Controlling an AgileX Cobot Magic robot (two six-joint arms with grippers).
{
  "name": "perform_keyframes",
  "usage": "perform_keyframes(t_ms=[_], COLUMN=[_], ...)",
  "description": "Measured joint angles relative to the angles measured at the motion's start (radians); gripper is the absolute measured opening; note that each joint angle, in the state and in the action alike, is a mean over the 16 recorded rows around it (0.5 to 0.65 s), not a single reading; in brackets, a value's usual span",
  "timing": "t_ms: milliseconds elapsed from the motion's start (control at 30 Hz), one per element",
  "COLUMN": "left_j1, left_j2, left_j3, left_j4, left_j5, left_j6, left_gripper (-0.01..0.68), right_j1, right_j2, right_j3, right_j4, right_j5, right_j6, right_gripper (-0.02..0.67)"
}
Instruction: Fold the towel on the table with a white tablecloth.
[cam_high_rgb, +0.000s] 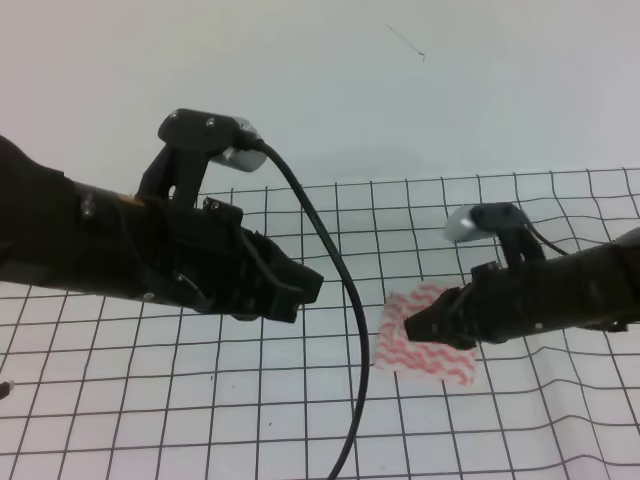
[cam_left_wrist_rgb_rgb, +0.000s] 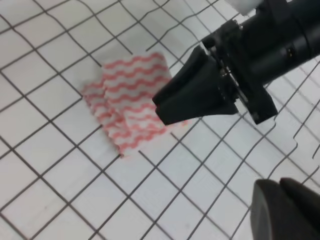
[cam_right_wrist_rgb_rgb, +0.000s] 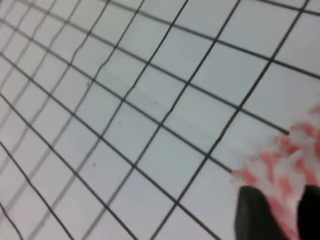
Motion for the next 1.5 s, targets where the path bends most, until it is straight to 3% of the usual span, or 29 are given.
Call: perform_keyframes(t_ms=[200, 400, 633, 867, 1000, 1167, 1500], left_j1=[0.010, 0.050, 0.104, 0.127, 0.127, 0.127, 0.127], left_j2=[0.009, 0.010, 0.010, 0.010, 0.010, 0.010, 0.010], left_j3=[0.000, 0.000, 0.000, 0.000, 0.000, 0.000, 0.000], left_j4=[0.096, 0.188, 0.220, 0.209, 0.203, 0.197, 0.189], left_j5=[0.004, 0.014, 0.032, 0.050, 0.052, 0.053, 0.067], left_j6=[-0.027, -0.061, -0.079, -0.073, -0.069, -0.066, -0.063], left_gripper=[-0.002, -0.002, -0.002, -0.002, -0.002, -0.002, -0.002], right_j1=[0.088, 0.185, 0.257, 0.252, 0.241, 0.235, 0.267], right_j2=[0.009, 0.010, 0.010, 0.005, -0.002, -0.001, 0.064], right_j3=[-0.009, -0.048, -0.151, -0.300, -0.366, -0.411, -0.407], right_j4=[-0.126, -0.341, -0.818, -1.411, -1.594, -1.603, -1.333], right_j5=[-0.081, -0.207, -0.228, -0.057, 0.037, 0.108, 0.092], right_j6=[-0.009, 0.111, 0.480, 0.934, 1.076, 1.103, 0.927], right_gripper=[0.289, 0.295, 0.276, 0.275, 0.275, 0.275, 0.275])
